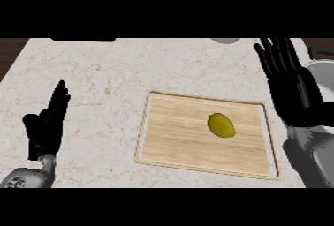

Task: Pick the lemon from the tray and place it in the pot

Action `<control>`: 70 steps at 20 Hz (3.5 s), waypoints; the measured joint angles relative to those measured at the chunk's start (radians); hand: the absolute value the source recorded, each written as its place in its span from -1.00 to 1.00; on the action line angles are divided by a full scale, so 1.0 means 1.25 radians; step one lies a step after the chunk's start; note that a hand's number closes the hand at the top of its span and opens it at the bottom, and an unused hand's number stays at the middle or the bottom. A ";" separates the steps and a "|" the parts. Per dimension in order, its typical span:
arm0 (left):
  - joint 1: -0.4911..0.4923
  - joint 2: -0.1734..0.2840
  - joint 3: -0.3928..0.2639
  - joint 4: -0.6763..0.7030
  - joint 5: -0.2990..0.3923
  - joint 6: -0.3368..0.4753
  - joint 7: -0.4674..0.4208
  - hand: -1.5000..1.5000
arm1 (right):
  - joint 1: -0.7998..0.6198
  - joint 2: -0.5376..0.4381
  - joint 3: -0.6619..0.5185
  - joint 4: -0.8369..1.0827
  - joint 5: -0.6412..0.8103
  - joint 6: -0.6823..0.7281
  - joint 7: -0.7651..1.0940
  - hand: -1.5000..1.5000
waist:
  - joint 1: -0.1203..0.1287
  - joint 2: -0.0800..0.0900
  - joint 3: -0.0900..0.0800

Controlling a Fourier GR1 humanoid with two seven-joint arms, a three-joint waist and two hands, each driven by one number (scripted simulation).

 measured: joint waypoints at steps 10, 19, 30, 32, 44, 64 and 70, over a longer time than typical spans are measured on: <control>-0.111 -0.054 -0.010 -0.064 0.059 -0.053 -0.062 0.00 | -0.182 -0.100 0.103 0.050 -0.026 0.432 -0.081 -1.00 | 0.088 0.035 0.026; -0.158 -0.071 0.010 -0.064 0.102 -0.082 -0.080 0.00 | -0.254 -0.218 0.100 0.155 0.075 0.733 -0.354 -1.00 | 0.089 0.047 0.034; -0.186 -0.060 0.041 -0.032 0.125 -0.103 -0.077 0.00 | -0.325 -0.343 0.232 0.150 0.376 0.663 -0.505 -1.00 | 0.078 0.036 0.033; -0.187 -0.061 0.044 -0.022 0.127 -0.108 -0.082 0.00 | -0.334 -0.360 0.267 0.161 0.428 0.633 -0.546 -1.00 | 0.075 0.034 0.032; -0.187 -0.069 0.063 0.019 0.128 -0.119 -0.102 0.00 | -0.379 -0.331 0.494 0.363 0.667 0.464 -0.718 -1.00 | 0.054 0.021 0.029; -0.130 -0.071 0.102 0.027 0.124 -0.153 -0.141 0.00 | -0.402 -0.183 0.583 0.600 0.769 0.326 -0.815 -1.00 | 0.019 0.008 0.028; -0.137 -0.067 0.117 0.026 0.126 -0.165 -0.129 0.00 | -0.390 -0.101 0.589 0.678 0.808 0.297 -0.818 -1.00 | 0.019 0.008 0.028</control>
